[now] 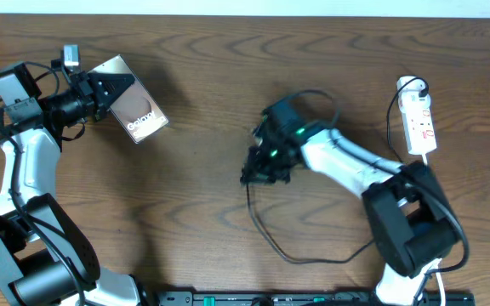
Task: Plug charger to phone and switch on socket
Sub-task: 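Lift the cable connector with the right gripper toward the phone's bottom, then push the connector into the phone's port with the right gripper, then open the right gripper and withdraw it toward the power strip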
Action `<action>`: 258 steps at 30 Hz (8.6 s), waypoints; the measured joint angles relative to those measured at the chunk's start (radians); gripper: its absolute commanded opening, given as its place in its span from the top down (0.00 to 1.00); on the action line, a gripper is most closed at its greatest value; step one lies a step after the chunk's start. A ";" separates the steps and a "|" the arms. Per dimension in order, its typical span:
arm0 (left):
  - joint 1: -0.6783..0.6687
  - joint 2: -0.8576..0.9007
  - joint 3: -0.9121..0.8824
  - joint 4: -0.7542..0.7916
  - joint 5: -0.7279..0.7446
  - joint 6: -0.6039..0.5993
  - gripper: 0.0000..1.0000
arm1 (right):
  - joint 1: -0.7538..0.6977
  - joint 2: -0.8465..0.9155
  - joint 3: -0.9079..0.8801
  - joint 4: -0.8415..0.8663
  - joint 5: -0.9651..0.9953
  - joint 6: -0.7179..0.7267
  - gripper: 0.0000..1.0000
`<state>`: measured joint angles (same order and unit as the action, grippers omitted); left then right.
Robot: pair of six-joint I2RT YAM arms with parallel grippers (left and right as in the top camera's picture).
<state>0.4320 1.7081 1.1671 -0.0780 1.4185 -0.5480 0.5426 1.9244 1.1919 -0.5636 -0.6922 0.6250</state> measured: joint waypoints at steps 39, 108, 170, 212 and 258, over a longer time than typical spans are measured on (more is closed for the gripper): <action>-0.091 0.000 0.000 0.139 -0.013 0.038 0.92 | 0.055 0.288 0.003 1.661 -0.760 0.520 0.99; -0.173 0.000 -0.005 0.479 0.051 -0.312 0.93 | 0.055 0.287 0.010 2.099 -0.617 0.871 0.99; -0.198 0.000 -0.005 0.471 0.064 -0.314 0.92 | 0.041 0.287 0.017 2.099 -0.628 0.833 0.99; -0.195 0.000 -0.027 0.479 0.047 -0.301 0.93 | 0.043 0.287 0.017 2.100 -0.568 0.972 0.99; -0.008 0.000 -0.046 0.479 0.125 -0.353 0.93 | -0.237 0.107 0.068 0.370 -0.286 0.140 0.01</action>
<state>0.4240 1.7081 1.1213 0.4011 1.5433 -0.9009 0.3061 2.0312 1.2594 -0.1940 -0.9779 0.7650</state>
